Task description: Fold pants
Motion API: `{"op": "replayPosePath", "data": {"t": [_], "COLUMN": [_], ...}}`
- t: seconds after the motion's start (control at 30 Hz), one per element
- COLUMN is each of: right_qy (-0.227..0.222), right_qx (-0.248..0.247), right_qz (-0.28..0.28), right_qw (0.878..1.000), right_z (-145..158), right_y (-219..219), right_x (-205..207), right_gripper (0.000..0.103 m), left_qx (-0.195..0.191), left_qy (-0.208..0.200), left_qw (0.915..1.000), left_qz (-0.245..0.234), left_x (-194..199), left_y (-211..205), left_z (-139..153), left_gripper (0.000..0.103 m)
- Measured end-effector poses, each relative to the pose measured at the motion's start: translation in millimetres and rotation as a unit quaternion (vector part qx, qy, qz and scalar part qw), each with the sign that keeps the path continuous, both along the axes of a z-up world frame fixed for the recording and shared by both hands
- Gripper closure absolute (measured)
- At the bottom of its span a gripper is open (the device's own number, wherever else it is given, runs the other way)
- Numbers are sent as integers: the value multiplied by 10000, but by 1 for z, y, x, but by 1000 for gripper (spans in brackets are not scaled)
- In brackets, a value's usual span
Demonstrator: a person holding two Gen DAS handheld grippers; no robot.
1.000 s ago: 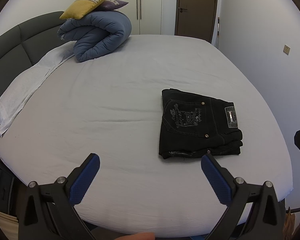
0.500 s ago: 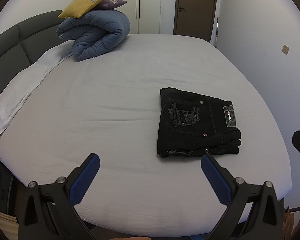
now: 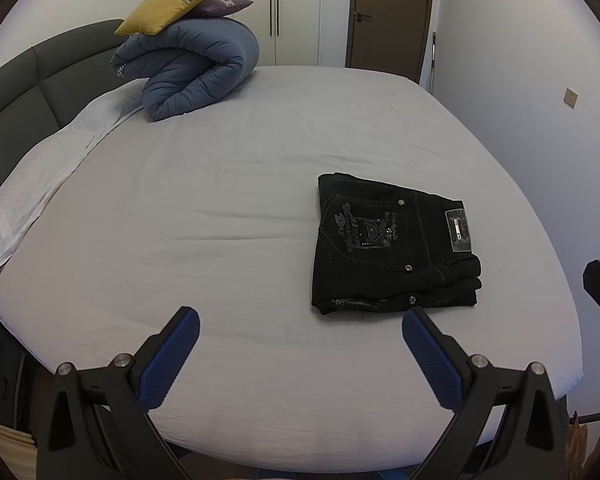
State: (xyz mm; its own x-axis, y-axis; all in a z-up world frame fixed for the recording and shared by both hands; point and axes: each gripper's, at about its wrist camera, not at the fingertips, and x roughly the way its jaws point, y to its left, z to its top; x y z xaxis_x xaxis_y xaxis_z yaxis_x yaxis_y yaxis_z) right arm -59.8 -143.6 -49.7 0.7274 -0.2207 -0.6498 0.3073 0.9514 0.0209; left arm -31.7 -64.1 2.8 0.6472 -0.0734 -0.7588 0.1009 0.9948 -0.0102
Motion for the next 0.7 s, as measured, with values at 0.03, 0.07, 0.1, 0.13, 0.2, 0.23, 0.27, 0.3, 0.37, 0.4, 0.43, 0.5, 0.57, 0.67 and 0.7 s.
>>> {"op": "replayPosePath", "data": {"t": [0.03, 0.07, 0.1, 0.13, 0.2, 0.23, 0.27, 0.3, 0.37, 0.4, 0.43, 0.5, 0.57, 0.67, 0.7], "right_qy": [1, 0, 1, 1, 1, 1, 2, 4, 5, 11, 11, 9, 11, 15, 15], "right_qx": [3, 4, 3, 0, -2, -6, -4, -3, -1, 1, -2, -3, -2, 0, 3], "right_qz": [2, 4, 4, 1, 6, 7, 6, 9, 8, 6, 11, 15, 12, 10, 10], "right_qw": [10000, 10000, 10000, 10000, 10000, 10000, 10000, 10000, 10000, 10000, 10000, 10000, 10000, 10000, 10000], "right_z": [0, 0, 0, 0, 0, -1, -1, -2, -2, -3, -3, -3, -3, -3, -2], "right_y": [0, 0, 1, 0, 1, 1, 1, 2, 2, 3, 2, 2, 3, 2, 2], "right_x": [0, 0, 0, 0, 0, 0, -1, -1, -1, -1, -1, -1, -1, -1, -1], "right_gripper": [0, 0, 0, 0, 0, 0, 0, 0, 0, 0, 0, 0, 0, 0, 0], "left_qx": [1, 4, 8, 19, 9, 9, 7, 4, 5, 6, 6, 5, 19, 23, 34], "left_qy": [1, 2, -2, -3, 1, 4, 13, 17, 14, 11, 13, 14, 19, 12, 7], "left_qw": [10000, 10000, 10000, 10000, 10000, 10000, 10000, 10000, 10000, 10000, 10000, 10000, 10000, 10000, 10000], "left_qz": [0, -4, 7, 15, 6, 11, 10, 3, -1, -6, 6, -2, -21, -32, -30], "left_x": [0, 0, 0, 0, 0, 0, 0, 0, 0, 0, 0, 0, 0, 0, 0], "left_y": [0, 0, 0, 0, 0, 0, 0, 1, 1, 1, 1, 1, 1, 1, 1], "left_z": [0, 0, 0, -1, -1, -1, -1, -1, -1, -1, -1, -2, -2, -2, -2], "left_gripper": [0, 0, 0, 0, 0, 0, 0, 0, 0, 0, 0, 0, 0, 0, 0]}}
